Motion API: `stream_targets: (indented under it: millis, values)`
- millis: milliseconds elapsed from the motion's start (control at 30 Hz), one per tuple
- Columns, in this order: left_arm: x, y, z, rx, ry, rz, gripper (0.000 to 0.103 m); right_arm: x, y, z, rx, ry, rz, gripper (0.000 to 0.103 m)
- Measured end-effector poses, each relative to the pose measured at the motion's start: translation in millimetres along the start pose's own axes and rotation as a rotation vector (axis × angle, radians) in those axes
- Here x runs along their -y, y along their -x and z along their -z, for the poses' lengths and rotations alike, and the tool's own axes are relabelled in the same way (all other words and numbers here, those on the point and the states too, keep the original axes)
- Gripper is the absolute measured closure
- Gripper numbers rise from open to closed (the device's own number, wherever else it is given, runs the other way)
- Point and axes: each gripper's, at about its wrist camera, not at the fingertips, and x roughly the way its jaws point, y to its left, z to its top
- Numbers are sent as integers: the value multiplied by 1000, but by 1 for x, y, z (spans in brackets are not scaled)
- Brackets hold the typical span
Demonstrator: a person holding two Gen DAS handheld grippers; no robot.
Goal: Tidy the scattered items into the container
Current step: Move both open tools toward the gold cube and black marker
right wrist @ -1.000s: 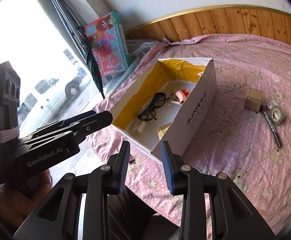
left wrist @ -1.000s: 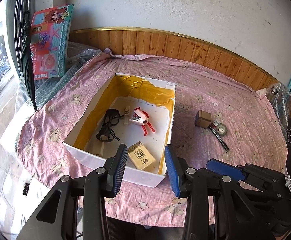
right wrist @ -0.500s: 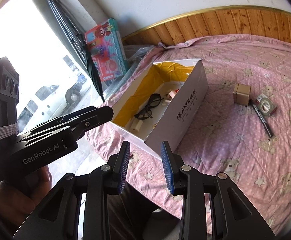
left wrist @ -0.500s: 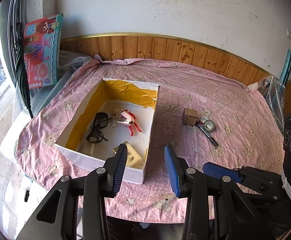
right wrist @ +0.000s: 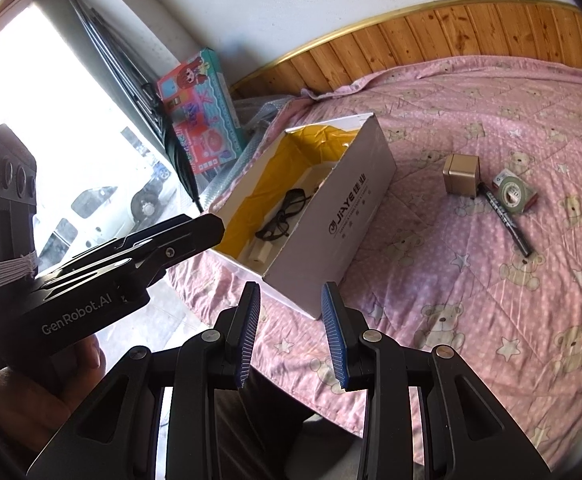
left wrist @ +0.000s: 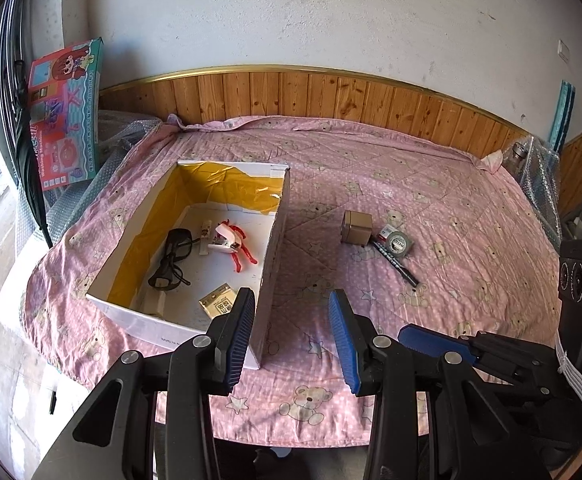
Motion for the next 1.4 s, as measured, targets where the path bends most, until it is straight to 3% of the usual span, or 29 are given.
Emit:
stream_targets:
  millis: [600, 1400]
  values:
    - [30, -42, -4, -69, -24, 22, 63, 58, 0, -1, -3, -104, 23, 69]
    - [60, -154, -32, -204, -16, 82, 63, 159, -31, -19, -55, -240, 122, 69]
